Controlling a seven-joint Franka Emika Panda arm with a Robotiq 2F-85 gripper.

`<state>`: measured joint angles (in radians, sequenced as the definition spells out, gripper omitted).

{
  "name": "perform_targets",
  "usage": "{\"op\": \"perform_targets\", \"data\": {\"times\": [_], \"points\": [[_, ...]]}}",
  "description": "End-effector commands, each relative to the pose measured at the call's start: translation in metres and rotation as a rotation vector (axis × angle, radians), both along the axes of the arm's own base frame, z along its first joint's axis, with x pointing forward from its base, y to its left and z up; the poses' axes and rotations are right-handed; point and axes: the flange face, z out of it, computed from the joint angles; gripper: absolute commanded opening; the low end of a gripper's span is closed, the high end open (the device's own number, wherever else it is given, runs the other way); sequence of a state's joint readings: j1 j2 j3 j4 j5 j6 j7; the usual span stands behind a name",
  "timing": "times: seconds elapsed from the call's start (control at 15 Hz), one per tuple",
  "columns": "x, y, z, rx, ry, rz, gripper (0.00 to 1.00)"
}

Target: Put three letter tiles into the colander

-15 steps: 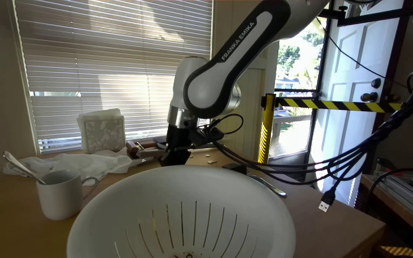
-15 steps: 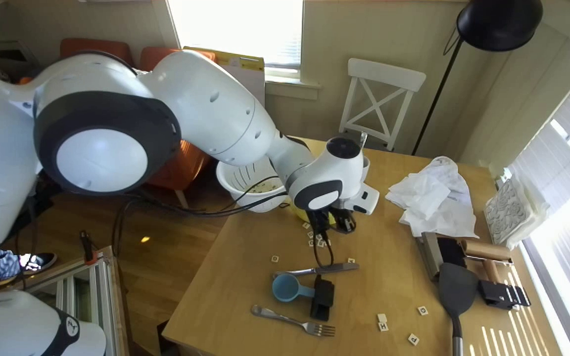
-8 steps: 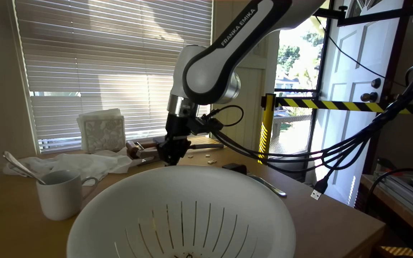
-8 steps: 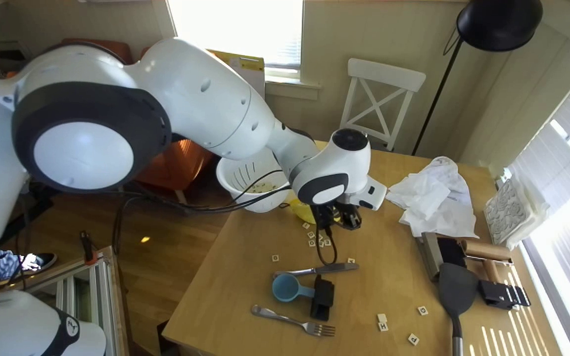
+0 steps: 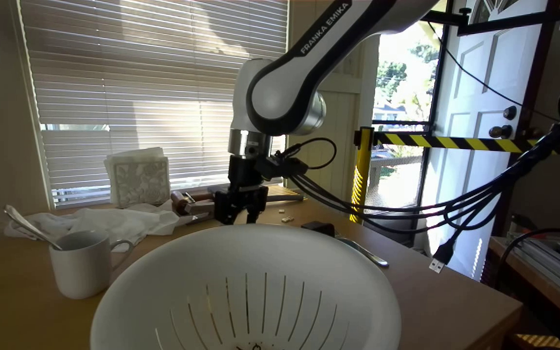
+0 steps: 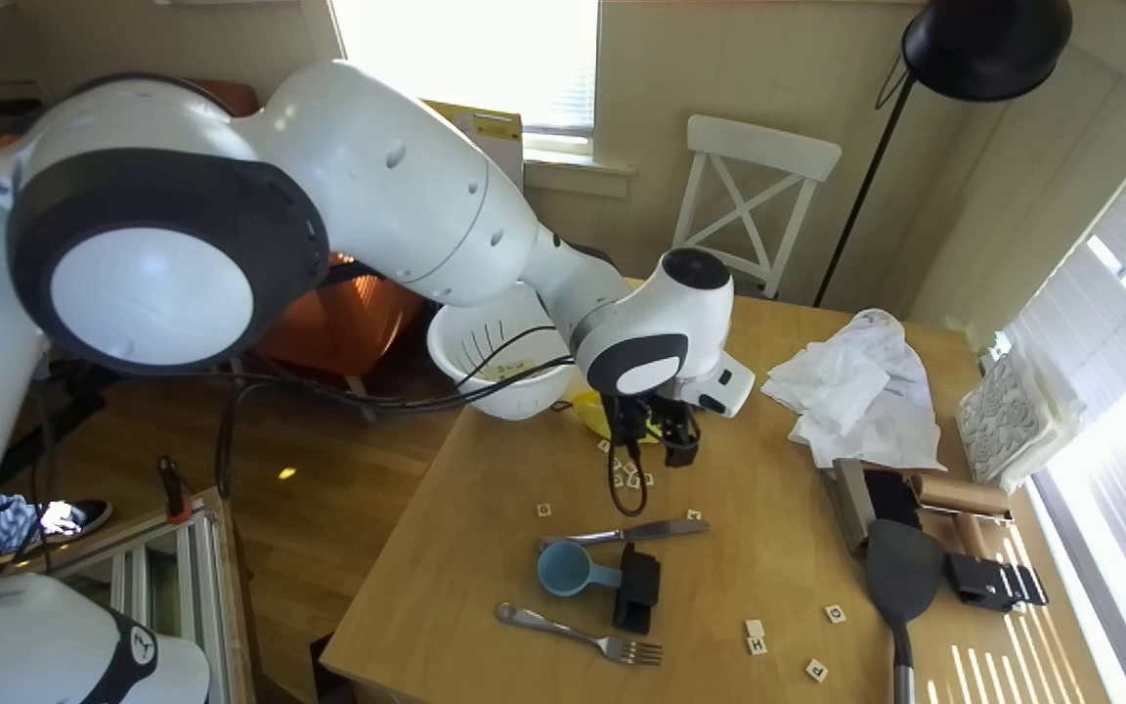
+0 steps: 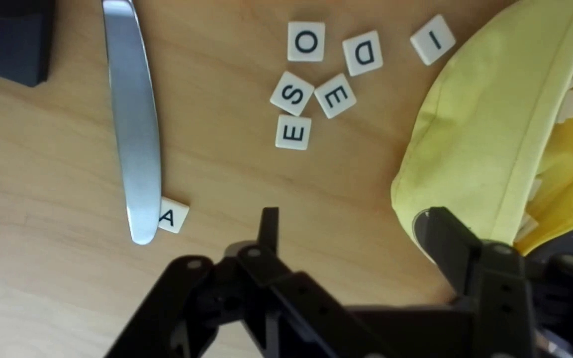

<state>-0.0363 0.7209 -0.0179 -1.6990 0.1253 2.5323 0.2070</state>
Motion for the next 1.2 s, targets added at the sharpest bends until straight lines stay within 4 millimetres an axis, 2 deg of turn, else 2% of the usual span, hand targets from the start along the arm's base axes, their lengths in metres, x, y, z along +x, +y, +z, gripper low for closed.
{"op": "perform_targets", "data": {"times": [0.0, 0.47, 0.67, 0.87, 1.0, 1.13], "points": [[-0.012, -0.002, -0.006, 0.016, 0.067, -0.028, 1.0], [-0.017, -0.007, -0.019, 0.009, 0.108, -0.024, 0.99], [-0.015, -0.016, -0.025, -0.014, 0.082, -0.039, 0.78], [-0.015, -0.024, -0.031, -0.022, 0.074, -0.05, 0.7], [-0.014, -0.026, -0.036, -0.028, 0.074, -0.054, 0.77], [-0.013, -0.024, -0.04, -0.029, 0.077, -0.053, 0.79]]}}
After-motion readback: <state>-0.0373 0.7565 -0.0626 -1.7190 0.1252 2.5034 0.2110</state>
